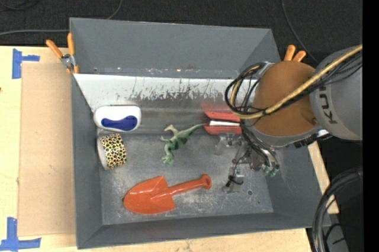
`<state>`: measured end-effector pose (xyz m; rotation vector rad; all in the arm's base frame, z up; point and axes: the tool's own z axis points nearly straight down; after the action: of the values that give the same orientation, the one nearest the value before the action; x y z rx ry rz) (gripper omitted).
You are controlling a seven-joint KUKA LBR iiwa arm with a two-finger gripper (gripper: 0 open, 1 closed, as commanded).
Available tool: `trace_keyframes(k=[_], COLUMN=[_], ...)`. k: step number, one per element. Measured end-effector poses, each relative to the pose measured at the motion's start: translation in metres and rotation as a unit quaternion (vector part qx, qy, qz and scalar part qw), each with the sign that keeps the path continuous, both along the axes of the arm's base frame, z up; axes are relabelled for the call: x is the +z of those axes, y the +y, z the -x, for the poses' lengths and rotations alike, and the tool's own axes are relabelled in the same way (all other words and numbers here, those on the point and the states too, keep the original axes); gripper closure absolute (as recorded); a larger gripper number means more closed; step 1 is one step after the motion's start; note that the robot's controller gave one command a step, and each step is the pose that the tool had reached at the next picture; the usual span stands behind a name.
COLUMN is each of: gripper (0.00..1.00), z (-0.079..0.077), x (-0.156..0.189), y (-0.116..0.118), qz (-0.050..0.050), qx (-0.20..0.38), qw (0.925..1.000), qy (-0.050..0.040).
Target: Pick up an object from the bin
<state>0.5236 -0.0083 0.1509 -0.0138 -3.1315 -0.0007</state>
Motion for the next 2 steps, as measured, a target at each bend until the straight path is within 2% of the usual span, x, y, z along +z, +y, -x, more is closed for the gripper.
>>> trace_keyframes(k=[1, 2], gripper=[0.00, 0.00], z=[-0.001, 0.025], x=[0.004, -0.006], y=[0.000, 0.084], qz=[0.000, -0.002], qx=[0.000, 0.101], qw=[1.0000, 0.9949], qy=[-0.0037, 0.0001])
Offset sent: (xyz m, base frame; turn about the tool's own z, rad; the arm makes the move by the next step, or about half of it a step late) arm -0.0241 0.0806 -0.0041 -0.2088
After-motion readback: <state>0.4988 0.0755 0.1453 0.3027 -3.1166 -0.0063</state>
